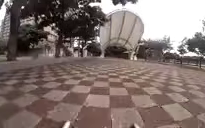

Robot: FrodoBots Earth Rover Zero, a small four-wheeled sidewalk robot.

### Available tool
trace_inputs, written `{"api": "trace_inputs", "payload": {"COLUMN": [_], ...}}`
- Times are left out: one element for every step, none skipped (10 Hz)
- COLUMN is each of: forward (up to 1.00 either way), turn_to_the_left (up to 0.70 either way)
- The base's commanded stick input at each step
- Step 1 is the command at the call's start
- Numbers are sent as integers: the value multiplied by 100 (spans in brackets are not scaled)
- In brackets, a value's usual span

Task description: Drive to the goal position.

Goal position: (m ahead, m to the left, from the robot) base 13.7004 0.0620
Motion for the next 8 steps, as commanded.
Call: {"api": "trace_inputs", "payload": {"forward": [100,100,100,100,100,100,100,100], "turn_to_the_left": [0,0,0,0,0,0,0,0]}}
